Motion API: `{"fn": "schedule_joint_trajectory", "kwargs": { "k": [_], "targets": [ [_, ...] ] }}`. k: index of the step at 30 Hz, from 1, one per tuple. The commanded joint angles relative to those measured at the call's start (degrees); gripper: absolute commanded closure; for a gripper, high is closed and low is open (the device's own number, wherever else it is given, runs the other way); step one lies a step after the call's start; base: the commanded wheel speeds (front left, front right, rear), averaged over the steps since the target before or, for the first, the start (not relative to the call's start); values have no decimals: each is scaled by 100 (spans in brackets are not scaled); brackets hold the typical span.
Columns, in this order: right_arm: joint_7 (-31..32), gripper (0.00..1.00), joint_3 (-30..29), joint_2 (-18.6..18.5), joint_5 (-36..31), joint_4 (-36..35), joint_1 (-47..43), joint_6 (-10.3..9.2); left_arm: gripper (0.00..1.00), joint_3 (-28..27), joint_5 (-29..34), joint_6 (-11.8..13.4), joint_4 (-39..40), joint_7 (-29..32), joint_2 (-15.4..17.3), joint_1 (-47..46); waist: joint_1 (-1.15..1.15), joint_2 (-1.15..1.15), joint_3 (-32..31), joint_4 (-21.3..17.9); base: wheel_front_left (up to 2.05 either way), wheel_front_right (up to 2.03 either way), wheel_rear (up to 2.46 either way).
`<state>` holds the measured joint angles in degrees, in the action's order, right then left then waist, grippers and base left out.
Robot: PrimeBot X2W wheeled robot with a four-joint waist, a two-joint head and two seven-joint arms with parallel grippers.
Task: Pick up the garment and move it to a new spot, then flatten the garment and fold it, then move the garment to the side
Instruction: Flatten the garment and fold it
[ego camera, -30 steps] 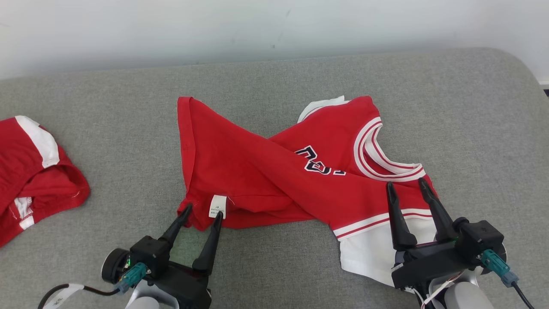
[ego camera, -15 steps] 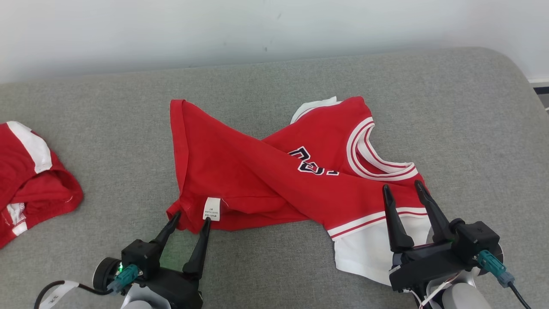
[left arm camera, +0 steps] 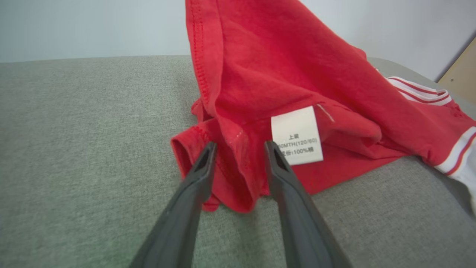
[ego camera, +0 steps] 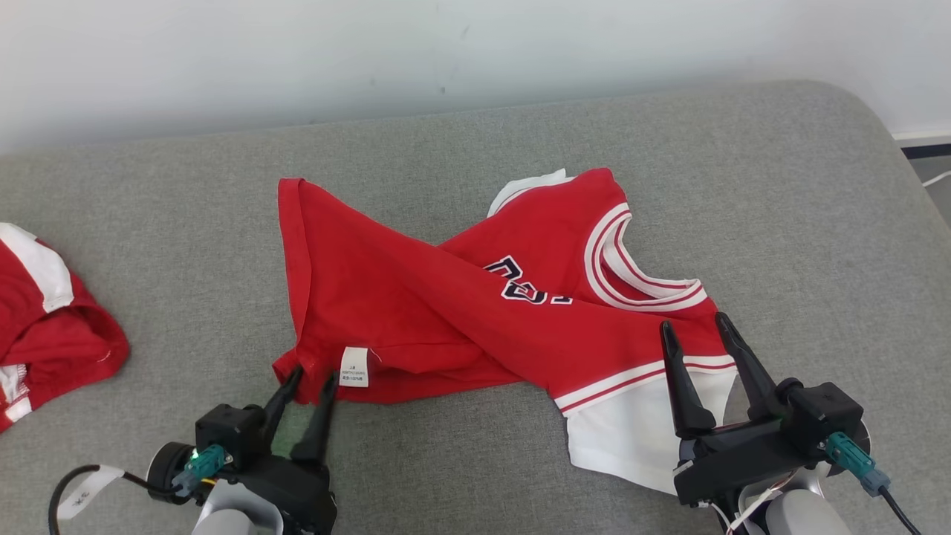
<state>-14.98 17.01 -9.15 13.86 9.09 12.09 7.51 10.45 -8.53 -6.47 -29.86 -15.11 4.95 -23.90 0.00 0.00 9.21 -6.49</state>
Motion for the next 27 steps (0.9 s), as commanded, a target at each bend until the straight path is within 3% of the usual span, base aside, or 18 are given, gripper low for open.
{"fn": "schedule_joint_trajectory", "kwargs": {
  "k": [1,12,27],
  "targets": [
    [-21,0,18,-28,29,9,3,-4,100,-23,-31,-11,-52,-16,13,-104,0,0,7,-13,0,0,0],
    [-21,0,-48,-35,75,48,-135,-4,100,-96,-94,-65,446,-15,14,168,0,0,-154,157,0,0,0],
    [-21,0,-101,-12,197,168,-360,-4,100,205,-330,-89,2061,322,565,1246,0,0,-389,828,0,0,0]
  ]
}}
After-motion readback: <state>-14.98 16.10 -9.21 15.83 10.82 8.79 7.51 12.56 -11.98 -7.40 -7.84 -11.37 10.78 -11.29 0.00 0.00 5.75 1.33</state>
